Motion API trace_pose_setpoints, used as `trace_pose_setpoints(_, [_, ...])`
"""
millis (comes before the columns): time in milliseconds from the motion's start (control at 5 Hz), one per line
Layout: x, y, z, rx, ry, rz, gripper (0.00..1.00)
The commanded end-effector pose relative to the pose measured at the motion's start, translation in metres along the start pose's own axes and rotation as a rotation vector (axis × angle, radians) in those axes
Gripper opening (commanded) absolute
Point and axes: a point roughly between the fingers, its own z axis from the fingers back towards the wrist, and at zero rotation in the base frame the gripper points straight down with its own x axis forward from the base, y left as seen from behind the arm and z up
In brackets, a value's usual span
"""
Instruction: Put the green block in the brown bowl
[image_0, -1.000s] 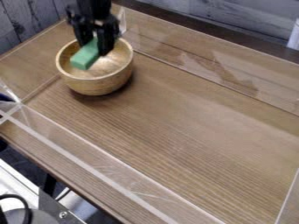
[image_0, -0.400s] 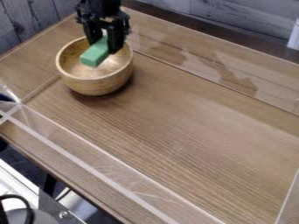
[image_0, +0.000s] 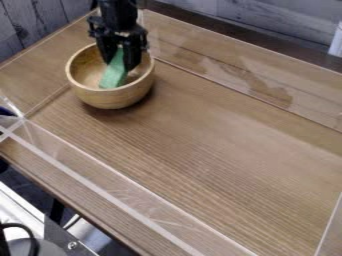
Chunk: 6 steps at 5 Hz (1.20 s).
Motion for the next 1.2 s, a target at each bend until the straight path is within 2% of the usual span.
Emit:
trace_pose_setpoints(0, [-0.001, 0.004, 0.013, 0.033, -0.053, 0.020, 0.00])
trace_pose_setpoints(200, [-0.001, 0.009, 0.003, 0.050, -0.029, 0.048, 0.00])
trace_pose_setpoints(400, [-0.001, 0.014, 0.001, 0.052, -0.031, 0.069, 0.00])
trace_pose_setpoints(600, [-0.002, 0.016, 0.004, 0.054, -0.034, 0.090, 1.00])
trace_pose_setpoints(800, [-0.002, 0.017, 0.018, 0.050, -0.058, 0.115, 1.00])
trace_pose_setpoints(1000, [-0.004, 0.012, 0.033, 0.029, -0.092, 0.116, 1.00])
